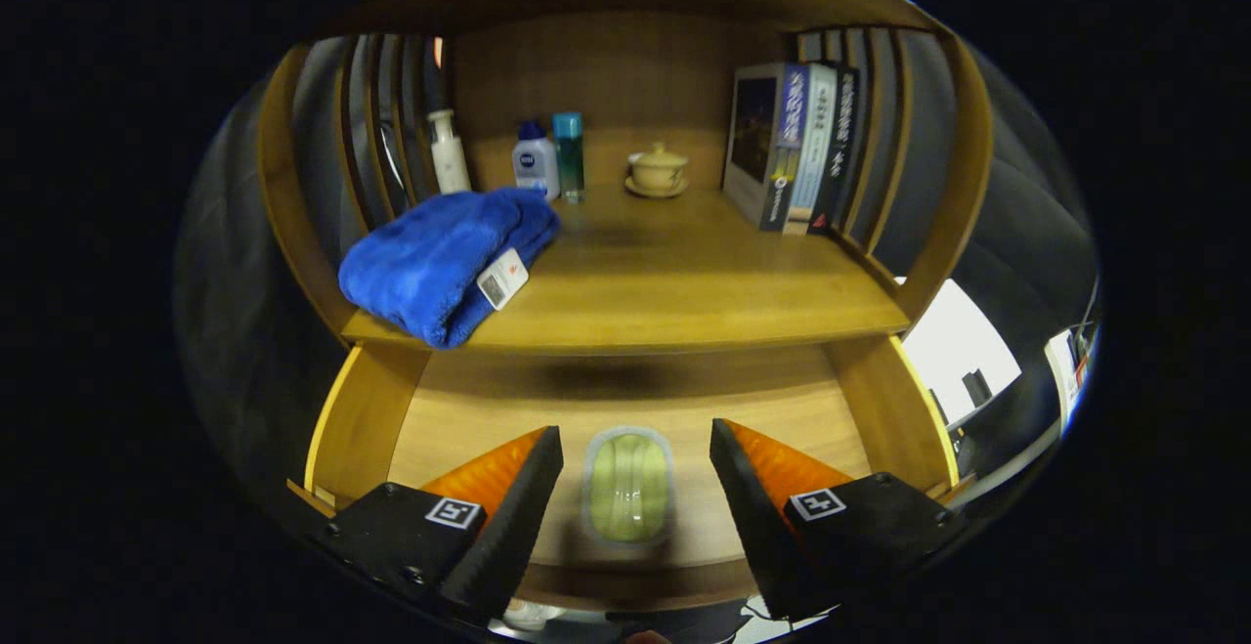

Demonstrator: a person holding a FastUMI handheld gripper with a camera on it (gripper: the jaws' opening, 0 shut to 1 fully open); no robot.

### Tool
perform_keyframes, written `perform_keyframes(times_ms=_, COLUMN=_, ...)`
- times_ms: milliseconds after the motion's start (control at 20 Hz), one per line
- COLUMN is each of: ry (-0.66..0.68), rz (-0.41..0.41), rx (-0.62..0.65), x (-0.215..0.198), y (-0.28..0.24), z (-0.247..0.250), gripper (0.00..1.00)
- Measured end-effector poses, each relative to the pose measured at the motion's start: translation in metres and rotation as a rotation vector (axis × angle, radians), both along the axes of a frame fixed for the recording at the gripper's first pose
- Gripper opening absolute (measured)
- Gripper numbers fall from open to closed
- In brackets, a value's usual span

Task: Pull open the drawer, take out the items inside it, and place them on the countertop above the cabinet.

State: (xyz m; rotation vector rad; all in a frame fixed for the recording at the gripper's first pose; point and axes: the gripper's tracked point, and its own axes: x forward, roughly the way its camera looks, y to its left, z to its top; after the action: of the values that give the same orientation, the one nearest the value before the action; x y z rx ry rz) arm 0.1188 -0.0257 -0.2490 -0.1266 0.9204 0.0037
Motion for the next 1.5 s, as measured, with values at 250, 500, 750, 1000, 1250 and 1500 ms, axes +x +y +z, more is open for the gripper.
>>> perform_keyframes(times_ms=250, ry=0.242, rz=0.024, rx=-0.056, x=-0.006, y=-0.003, z=-0.051, gripper=0.98)
perform_keyframes(times_ms=500, ry=0.374, rz=0.008, rx=-0.092, x=-0.004, y=-0.012, z=-0.089, gripper=0.97)
perform_keyframes(times_ms=750, ry=0.436, rz=0.008, rx=-0.052, x=-0.01, y=-0.005, z=-0.097, gripper=0.72)
perform_keyframes(times_ms=1000, ry=0.439, rz=0.036, rx=-0.066, x=-0.021, y=-0.006, z=-0.082, gripper=0.29)
perform_keyframes(times_ms=1250, ry=0.357, rz=0.055, rx=-0.036, x=-0.026, y=-0.006, z=-0.031, gripper=0.23)
perform_keyframes(times_ms=1500, ry=0.302, rz=0.061, rx=-0.02, x=-0.027, y=-0.009, z=0.029, gripper=0.23)
